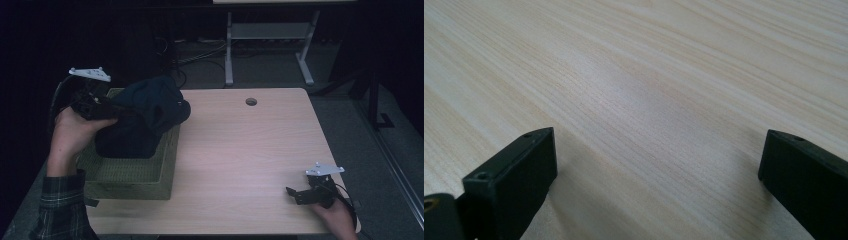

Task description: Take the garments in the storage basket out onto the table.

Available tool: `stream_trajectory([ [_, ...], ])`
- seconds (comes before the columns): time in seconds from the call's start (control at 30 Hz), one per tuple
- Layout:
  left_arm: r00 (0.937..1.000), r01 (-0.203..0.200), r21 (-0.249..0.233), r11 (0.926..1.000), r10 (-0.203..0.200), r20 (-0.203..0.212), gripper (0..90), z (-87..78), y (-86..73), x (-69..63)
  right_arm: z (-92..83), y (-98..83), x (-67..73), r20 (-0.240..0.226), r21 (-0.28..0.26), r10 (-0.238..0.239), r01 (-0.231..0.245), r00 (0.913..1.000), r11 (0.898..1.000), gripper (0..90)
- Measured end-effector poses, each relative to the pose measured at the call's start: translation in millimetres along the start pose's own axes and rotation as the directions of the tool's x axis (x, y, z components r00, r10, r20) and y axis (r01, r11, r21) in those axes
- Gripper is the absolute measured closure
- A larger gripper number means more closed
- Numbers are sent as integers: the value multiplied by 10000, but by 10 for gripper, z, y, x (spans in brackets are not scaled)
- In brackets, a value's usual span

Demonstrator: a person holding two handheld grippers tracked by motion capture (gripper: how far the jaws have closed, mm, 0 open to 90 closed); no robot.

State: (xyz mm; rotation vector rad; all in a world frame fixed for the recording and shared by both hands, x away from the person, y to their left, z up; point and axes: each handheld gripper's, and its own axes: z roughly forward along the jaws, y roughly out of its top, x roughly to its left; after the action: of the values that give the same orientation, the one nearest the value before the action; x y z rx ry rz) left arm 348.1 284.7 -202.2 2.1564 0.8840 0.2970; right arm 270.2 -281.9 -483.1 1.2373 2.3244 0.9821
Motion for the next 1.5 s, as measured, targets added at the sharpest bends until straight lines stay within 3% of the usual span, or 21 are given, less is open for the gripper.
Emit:
stream_trajectory([
  [0.4,9977,-518,-181,9985,525,419,820,147,253,-200,1,0,-1,22,4,-12,12,10000,10000,20],
  [0.67,9922,-925,-295,9953,946,808,820,272,438,-377,0,0,0,3,4,1,-1,10000,10000,20],
  [1.3,9715,-1585,-84,9873,1574,1775,820,757,657,-744,-1,0,-1,0,3,-2,2,10000,10000,20],
  [1.5,9607,-1715,60,9852,1659,2226,821,1004,652,-884,-1,0,-2,-1,10,-22,22,10000,10000,20],
])
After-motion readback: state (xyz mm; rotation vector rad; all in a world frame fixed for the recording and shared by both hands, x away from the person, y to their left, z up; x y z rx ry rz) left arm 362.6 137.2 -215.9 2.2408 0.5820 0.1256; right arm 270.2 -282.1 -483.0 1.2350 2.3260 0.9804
